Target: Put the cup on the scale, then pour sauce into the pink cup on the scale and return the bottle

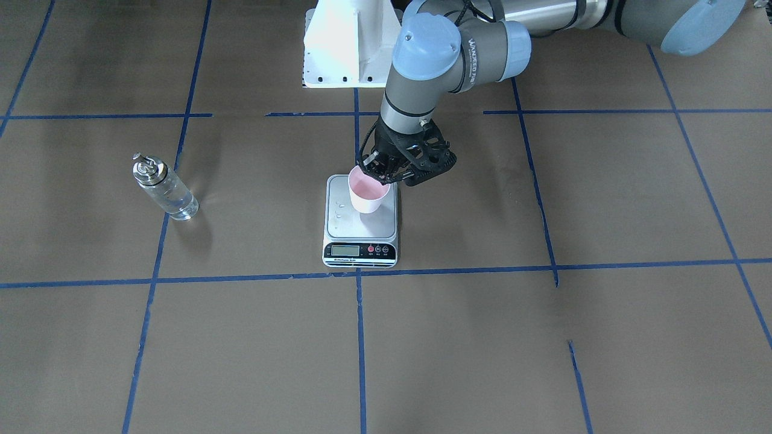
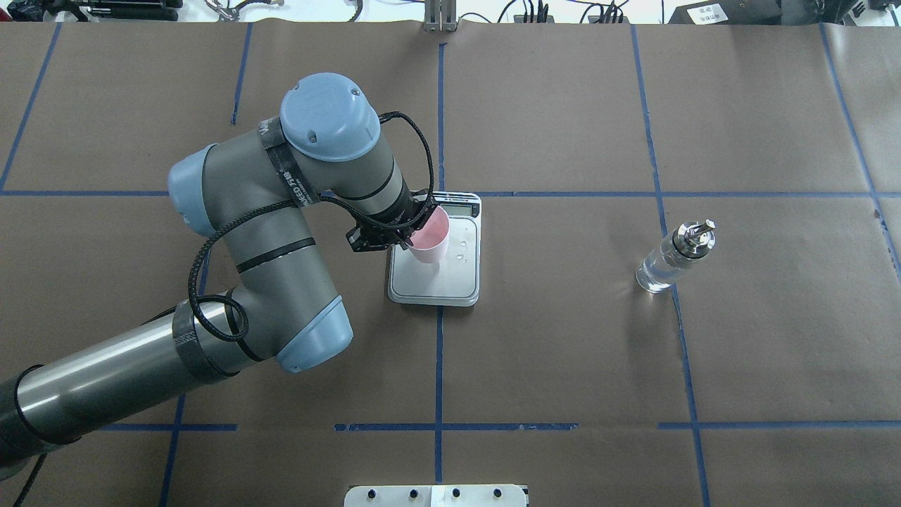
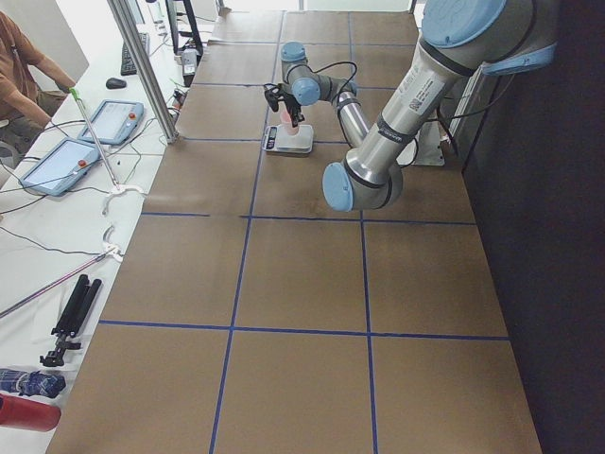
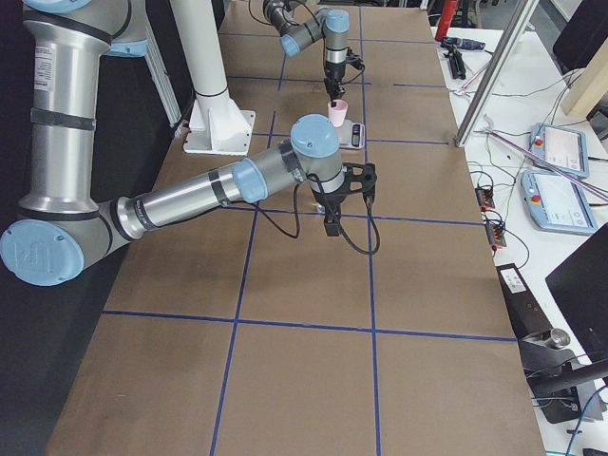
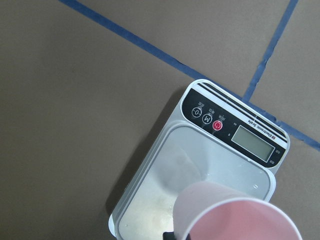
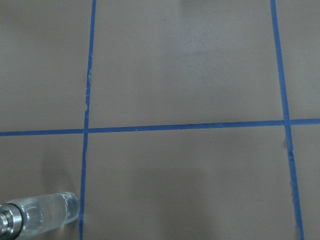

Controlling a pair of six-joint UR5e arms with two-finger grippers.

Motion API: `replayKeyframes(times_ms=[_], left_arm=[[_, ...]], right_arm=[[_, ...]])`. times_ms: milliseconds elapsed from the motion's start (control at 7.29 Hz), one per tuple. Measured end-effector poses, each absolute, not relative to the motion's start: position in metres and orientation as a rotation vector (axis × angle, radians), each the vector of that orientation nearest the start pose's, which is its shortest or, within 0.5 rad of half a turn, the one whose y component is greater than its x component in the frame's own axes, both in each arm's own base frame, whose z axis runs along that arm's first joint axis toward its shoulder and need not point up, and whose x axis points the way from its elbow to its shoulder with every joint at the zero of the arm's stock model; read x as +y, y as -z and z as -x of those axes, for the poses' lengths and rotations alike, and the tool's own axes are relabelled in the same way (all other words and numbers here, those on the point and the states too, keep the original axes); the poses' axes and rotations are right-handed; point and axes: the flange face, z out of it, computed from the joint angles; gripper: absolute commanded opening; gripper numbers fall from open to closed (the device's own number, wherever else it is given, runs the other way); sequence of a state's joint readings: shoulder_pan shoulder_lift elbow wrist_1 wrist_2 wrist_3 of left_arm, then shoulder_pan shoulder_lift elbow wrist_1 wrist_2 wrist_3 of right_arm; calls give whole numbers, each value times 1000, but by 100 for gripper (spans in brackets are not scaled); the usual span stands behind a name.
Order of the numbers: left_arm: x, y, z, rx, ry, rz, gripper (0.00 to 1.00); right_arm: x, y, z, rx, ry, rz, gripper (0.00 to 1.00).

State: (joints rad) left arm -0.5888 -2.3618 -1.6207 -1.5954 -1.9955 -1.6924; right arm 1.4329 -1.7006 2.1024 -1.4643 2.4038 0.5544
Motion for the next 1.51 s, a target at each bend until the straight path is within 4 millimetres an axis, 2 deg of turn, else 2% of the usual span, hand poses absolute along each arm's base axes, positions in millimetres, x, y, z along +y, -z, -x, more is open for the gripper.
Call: replayKeyframes(times_ms=[137,412,549,686,823,1098,1235,1509], left_arm=[[-461,-153,-534,925,471,190,0],[-458,-153,-540,921,466,190,0],[-458,-152,-543,917,466,191,33],[-460,-152,-546,913,468,193,76],[-462,-154,-550,909,469,194,100],[-463,-152,-550,926,460,184,100],[-459,-143,-539,953,450,171,100],[-452,-146,-513,977,444,156,100]], right_arm=[[-426,-423,19,-914,-213,-162,100],[-421,-407,34,-908,-226,-162,100],[-420,-404,36,-909,-225,-164,100],[-419,-402,38,-911,-221,-166,100],[-417,-398,39,-916,-214,-169,100],[-413,-389,41,-931,-201,-176,100],[-412,-385,46,-934,-195,-174,100],[-404,-360,76,-949,-215,-154,100]])
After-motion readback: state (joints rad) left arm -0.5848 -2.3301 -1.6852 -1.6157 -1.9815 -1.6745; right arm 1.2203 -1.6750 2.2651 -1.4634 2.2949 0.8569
